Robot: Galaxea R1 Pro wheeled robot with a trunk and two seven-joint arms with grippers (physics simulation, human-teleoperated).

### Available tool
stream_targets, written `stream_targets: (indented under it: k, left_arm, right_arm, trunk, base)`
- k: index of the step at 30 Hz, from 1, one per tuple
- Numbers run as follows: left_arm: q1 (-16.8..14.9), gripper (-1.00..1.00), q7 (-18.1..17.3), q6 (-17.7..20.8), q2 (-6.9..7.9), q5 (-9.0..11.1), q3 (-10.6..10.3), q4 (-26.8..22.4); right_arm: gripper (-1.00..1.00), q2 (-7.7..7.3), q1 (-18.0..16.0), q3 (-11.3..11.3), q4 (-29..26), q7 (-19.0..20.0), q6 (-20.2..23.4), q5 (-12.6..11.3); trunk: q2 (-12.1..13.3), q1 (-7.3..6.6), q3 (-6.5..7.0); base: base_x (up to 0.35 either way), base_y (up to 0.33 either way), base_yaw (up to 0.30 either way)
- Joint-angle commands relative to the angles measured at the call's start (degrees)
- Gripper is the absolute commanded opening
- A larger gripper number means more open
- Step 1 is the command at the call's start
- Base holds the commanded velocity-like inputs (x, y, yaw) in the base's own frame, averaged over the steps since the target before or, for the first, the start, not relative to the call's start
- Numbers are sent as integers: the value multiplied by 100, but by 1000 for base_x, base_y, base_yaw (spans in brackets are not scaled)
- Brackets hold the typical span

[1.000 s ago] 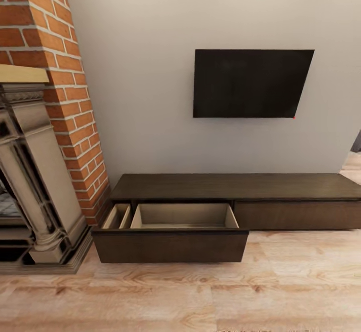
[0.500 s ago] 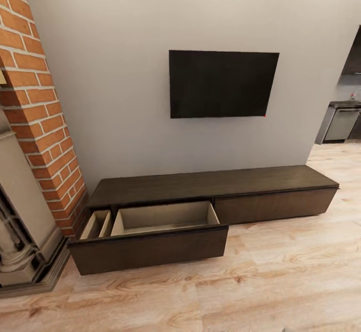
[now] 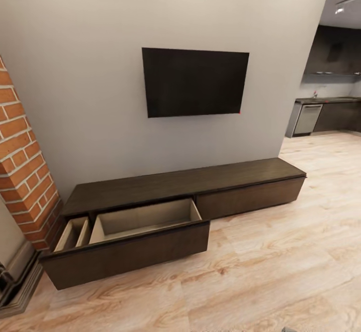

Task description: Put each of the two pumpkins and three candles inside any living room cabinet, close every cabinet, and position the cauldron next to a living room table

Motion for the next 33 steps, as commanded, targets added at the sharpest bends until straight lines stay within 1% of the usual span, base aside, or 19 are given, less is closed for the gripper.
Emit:
stream_targets:
  k: [1, 4, 5, 7, 10, 11, 15, 16, 17, 19, 21, 25, 28, 33]
  left_arm:
    - [0, 100, 48, 18, 6, 42, -38, 100]
    - [0, 100, 50, 20, 3, 44, -37, 344]
    - [0, 100, 51, 21, -2, 46, -36, 498]
    - [0, 100, 51, 22, -59, 50, -32, 779]
    - [0, 100, 52, 22, -137, 51, -31, 881]
    - [0, 100, 52, 21, -185, 53, -31, 898]
    - [0, 100, 52, 18, -460, 50, -28, 925]
    - [0, 100, 52, 17, -493, 50, -27, 926]
    - [0, 100, 52, 17, -583, 51, -27, 928]
    - [0, 100, 52, 17, -646, 50, -27, 929]
    - [0, 100, 52, 18, -684, 50, -27, 930]
    - [0, 100, 52, 14, -695, 50, -27, 930]
    - [0, 100, 52, 14, -701, 44, -27, 930]
    - [0, 100, 52, 14, -704, 43, -27, 930]
  right_arm:
    - [100, -1, -10, -1, 24, 34, -55, -65]
    - [100, -1, -10, -1, 26, 34, -80, -69]
    - [100, -1, -10, -1, 29, 34, -86, -74]
    - [100, -1, -7, -1, 28, 28, -103, -82]
    - [100, -1, -3, -3, 25, 26, -111, -93]
    - [100, -1, -2, -5, 25, 25, -112, -95]
    - [100, 5, -1, -9, 32, 23, -109, -110]
    - [100, 5, -1, -9, 32, 22, -108, -111]
    - [100, 7, 0, -10, 33, 15, -98, -114]
    - [100, 13, -1, -10, 35, 11, -77, -112]
    - [100, 79, 6, -10, 39, 9, -56, -109]
    - [100, 423, 70, -17, 34, 2, -75, -115]
    - [100, 568, 89, -24, 34, -1, -83, -116]
    - [100, 617, 97, -27, 33, -1, -68, -113]
  trunk:
    - [-3, -1, -9]
    - [-3, -1, -22]
    - [-3, -1, -26]
    - [-3, -1, -35]
    - [-3, -1, -49]
    - [-3, -1, -54]
    - [-3, -1, -75]
    - [-3, -1, -81]
    - [-3, -1, -86]
    - [-3, -1, -97]
    - [-3, -1, -108]
    - [-3, -1, -130]
    - [-3, -1, -147]
    - [-3, -1, -177]
  base:
    - [0, 0, -264]
    - [0, 0, -260]
    - [0, 0, -257]
    - [0, 0, -256]
    - [0, 0, -253]
    - [0, 0, -249]
    - [0, 0, -246]
    - [0, 0, -246]
    - [0, 0, -245]
    - [0, 0, -245]
    - [0, 0, -245]
    - [0, 0, -244]
    - [0, 0, -239]
    - [0, 0, -226]
